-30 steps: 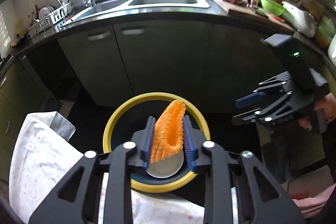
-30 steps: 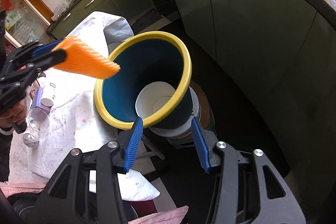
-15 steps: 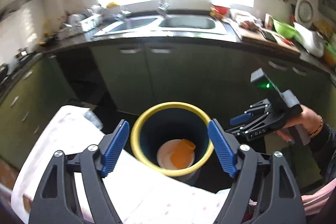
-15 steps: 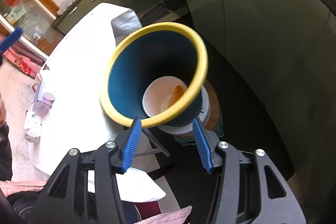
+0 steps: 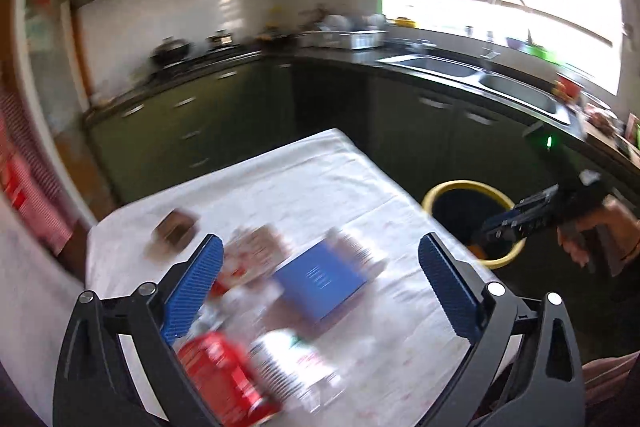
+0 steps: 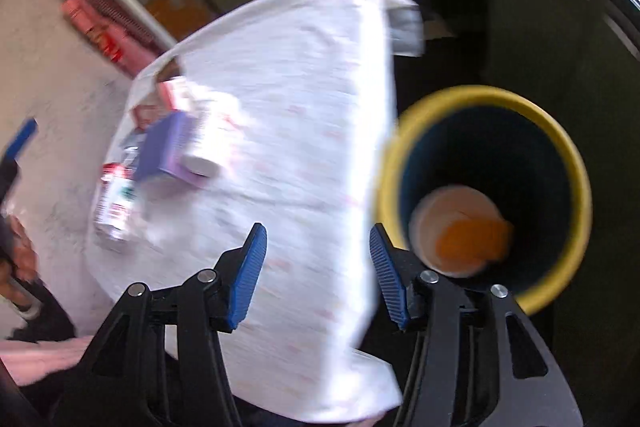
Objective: Collect trash
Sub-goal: 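Grasp the white pill bottle on the table with the right tool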
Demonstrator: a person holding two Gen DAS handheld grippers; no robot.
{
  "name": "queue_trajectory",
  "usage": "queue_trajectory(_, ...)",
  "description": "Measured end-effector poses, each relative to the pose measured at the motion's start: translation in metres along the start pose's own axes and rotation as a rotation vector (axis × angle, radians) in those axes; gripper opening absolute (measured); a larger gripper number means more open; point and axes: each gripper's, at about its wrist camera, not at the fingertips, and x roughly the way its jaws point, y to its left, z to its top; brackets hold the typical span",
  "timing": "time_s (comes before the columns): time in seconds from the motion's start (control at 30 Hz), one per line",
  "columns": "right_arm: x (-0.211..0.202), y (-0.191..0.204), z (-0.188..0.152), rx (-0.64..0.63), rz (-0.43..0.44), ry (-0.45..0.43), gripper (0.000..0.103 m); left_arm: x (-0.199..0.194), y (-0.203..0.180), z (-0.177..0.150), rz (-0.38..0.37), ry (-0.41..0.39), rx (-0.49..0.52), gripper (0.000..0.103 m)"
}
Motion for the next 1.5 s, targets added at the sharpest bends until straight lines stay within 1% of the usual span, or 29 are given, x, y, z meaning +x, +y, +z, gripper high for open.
queue_trajectory(0.1, 0.016, 0.037, 0.027, -0.048, 0.027, 0.047, 0.054, -0.004, 0.019, -0.027, 0.057, 0.018, -0.034, 0.098)
queue_trajectory(0.17, 0.03, 0.057, 0.044, -0.07, 0.013, 0.082, 0.054, -0.005, 0.029, -0.044, 0.074, 0.037, -0.053, 0.098)
queue_trajectory(0.23, 0.044, 0.068, 0.054, -0.078, 0.002, 0.118, 0.055, -0.006, 0.04, -0.062, 0.082, 0.056, -0.082, 0.098)
queue_trajectory(0.33, 0.066, 0.078, 0.07, -0.075, -0.017, 0.167, 0.055, -0.005, 0.055, -0.077, 0.09, 0.078, -0.12, 0.098)
queue_trajectory(0.53, 0.095, 0.088, 0.087, -0.085, -0.081, 0.221, 0.055, -0.002, 0.08, -0.095, 0.111, 0.09, -0.169, 0.098)
queue_trajectory(0.77, 0.12, 0.088, 0.099, -0.07, -0.119, 0.277, 0.055, -0.003, 0.095, -0.103, 0.114, 0.091, -0.203, 0.098)
queue_trajectory(1.1, 0.14, 0.084, 0.104, -0.044, -0.101, 0.312, 0.055, 0.003, 0.098, -0.108, 0.115, 0.102, -0.216, 0.098)
queue_trajectory(1.17, 0.144, 0.083, 0.104, -0.043, -0.088, 0.317, 0.052, 0.004, 0.096, -0.107, 0.113, 0.104, -0.213, 0.098)
queue_trajectory(1.23, 0.144, 0.082, 0.104, -0.05, -0.084, 0.314, 0.045, 0.005, 0.095, -0.107, 0.112, 0.105, -0.21, 0.098)
queue_trajectory(1.37, 0.136, 0.082, 0.098, -0.068, -0.066, 0.302, 0.045, 0.005, 0.091, -0.106, 0.114, 0.105, -0.198, 0.098)
queue_trajectory(1.5, 0.119, 0.077, 0.092, -0.078, -0.063, 0.265, 0.045, 0.006, 0.091, -0.105, 0.115, 0.102, -0.198, 0.098)
